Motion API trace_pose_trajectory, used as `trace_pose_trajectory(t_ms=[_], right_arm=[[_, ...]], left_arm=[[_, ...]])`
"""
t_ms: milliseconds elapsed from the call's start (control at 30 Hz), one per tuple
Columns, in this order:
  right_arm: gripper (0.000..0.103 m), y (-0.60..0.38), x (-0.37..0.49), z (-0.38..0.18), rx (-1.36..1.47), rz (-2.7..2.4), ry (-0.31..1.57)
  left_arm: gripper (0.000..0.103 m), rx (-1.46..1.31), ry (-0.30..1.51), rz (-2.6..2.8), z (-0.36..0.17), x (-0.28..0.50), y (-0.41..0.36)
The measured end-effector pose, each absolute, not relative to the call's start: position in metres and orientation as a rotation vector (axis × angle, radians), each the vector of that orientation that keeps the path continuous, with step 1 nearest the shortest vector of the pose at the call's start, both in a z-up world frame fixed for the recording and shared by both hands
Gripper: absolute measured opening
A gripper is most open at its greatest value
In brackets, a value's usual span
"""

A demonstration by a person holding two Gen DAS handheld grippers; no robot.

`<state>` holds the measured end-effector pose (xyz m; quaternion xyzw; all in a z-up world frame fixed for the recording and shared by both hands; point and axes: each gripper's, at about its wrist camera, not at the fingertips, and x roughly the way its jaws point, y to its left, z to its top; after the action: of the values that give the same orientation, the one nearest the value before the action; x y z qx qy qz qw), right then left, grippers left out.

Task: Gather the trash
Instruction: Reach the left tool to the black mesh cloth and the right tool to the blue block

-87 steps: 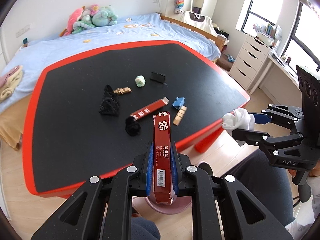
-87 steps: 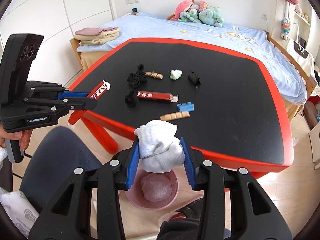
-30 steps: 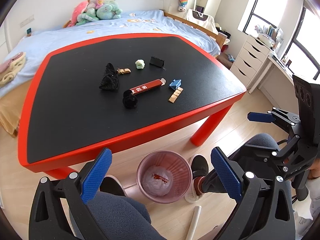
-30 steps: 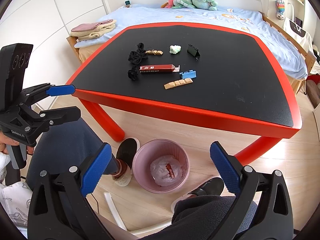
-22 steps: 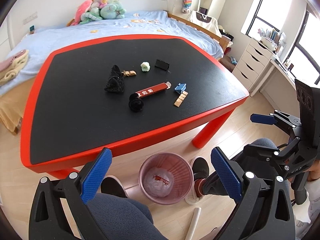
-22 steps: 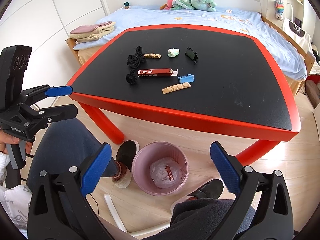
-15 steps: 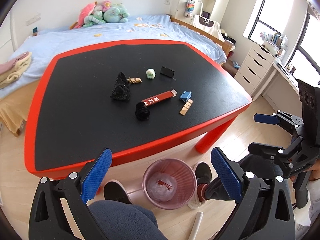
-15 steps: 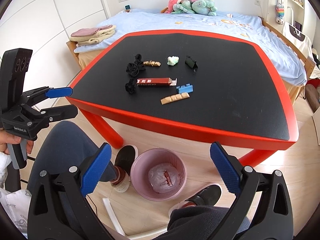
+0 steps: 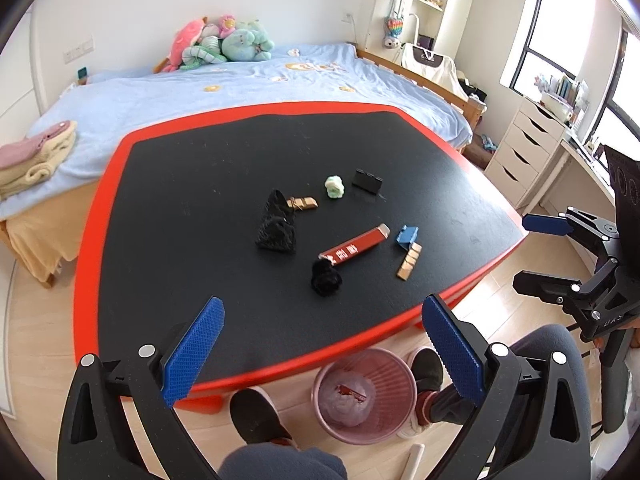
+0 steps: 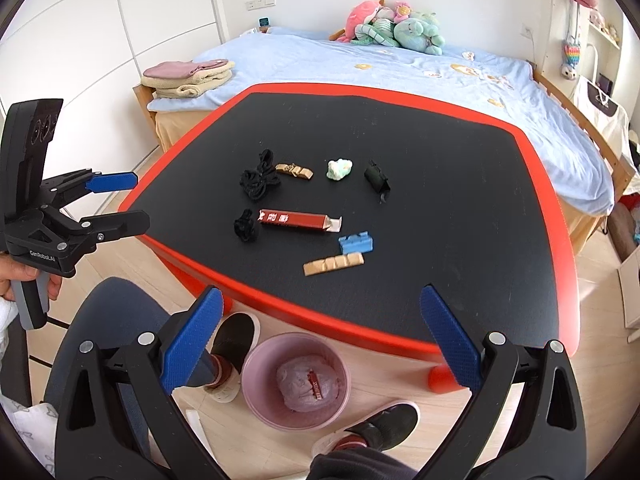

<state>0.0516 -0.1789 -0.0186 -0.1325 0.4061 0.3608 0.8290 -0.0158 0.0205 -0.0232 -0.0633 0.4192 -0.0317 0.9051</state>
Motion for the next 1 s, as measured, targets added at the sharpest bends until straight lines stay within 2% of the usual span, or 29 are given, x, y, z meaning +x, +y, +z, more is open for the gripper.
trace_pose_trajectory(t_ms=[333, 833, 1000], right_arm=[[0.097, -0.155, 0.096, -0.028, -0.339, 0.767, 0.889], [0.097, -0.122, 0.141, -0.068, -0.424, 0.813, 0.981], [0.087, -0.119, 0.148, -0.082, -0.433, 0.814, 1.013]], left_arm=[[0.095, -0.101, 0.889, -0.056, -0.025, 0.028, 0.036], [0.095, -0.094, 1.027, -0.054, -0.067, 0.089, 0.046], [0.095, -0.095, 1.064, -0.054, -0.083, 0.102, 0.048]])
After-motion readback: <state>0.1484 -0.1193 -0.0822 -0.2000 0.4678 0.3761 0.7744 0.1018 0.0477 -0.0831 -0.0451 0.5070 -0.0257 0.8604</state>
